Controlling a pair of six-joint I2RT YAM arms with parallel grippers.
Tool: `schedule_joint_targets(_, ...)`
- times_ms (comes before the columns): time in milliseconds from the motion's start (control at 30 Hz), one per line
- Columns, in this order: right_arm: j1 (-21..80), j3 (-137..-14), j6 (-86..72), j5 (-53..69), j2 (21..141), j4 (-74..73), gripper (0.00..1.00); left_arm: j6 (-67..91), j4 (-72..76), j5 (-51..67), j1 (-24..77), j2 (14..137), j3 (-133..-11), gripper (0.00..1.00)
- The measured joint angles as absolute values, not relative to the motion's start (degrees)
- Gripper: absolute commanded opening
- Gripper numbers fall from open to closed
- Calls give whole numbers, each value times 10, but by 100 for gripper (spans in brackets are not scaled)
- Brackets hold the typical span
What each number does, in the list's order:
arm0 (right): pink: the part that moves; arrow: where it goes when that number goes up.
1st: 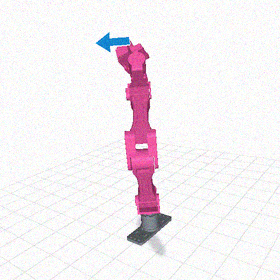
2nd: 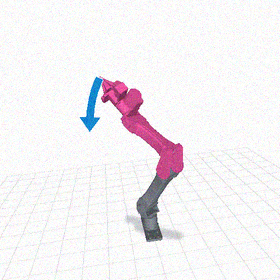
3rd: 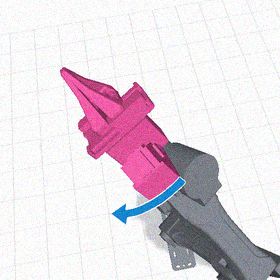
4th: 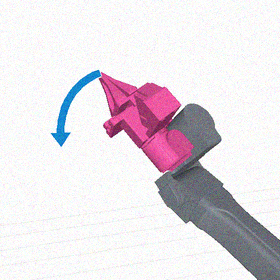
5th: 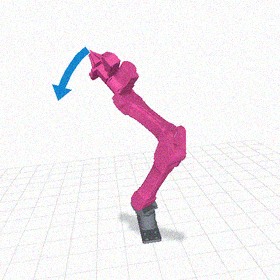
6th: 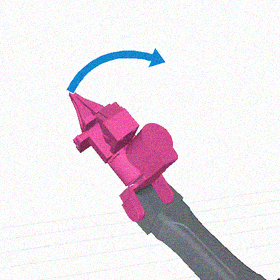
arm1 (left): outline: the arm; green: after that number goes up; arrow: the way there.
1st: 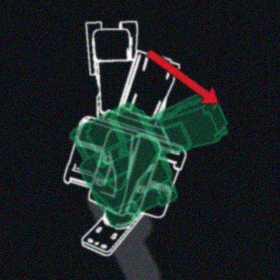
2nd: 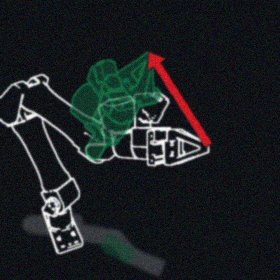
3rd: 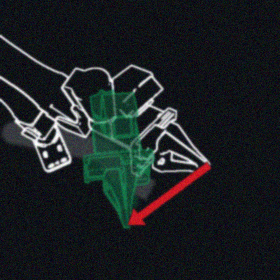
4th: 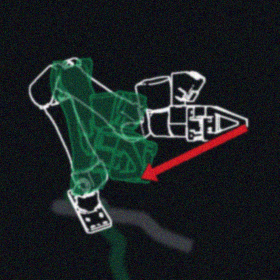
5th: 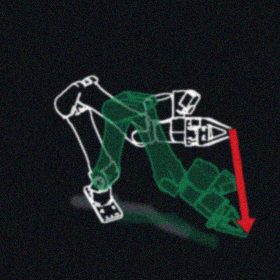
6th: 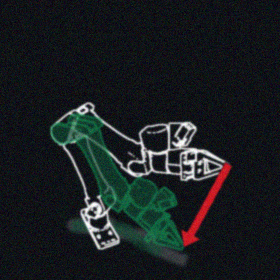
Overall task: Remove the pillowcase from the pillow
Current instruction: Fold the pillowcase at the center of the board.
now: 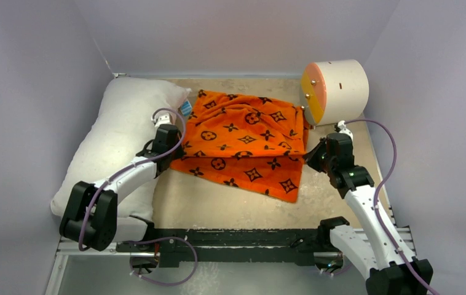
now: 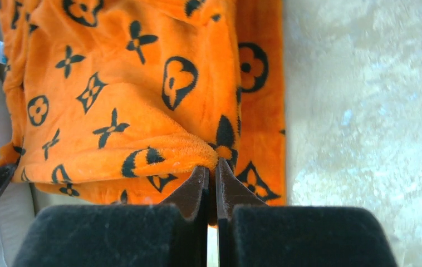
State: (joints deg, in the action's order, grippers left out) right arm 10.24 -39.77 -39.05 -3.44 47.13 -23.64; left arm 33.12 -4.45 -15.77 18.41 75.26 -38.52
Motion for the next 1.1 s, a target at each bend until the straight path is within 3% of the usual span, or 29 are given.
schedule_joint_targets(367, 112, -398, -441, -44, 471, -326, 0, 359, -72, -170, 192, 785, -381, 0)
schedule_joint_targets(1100, 338, -481, -481, -182, 658, -469, 0, 317, -157, -210, 191, 785, -441, 0)
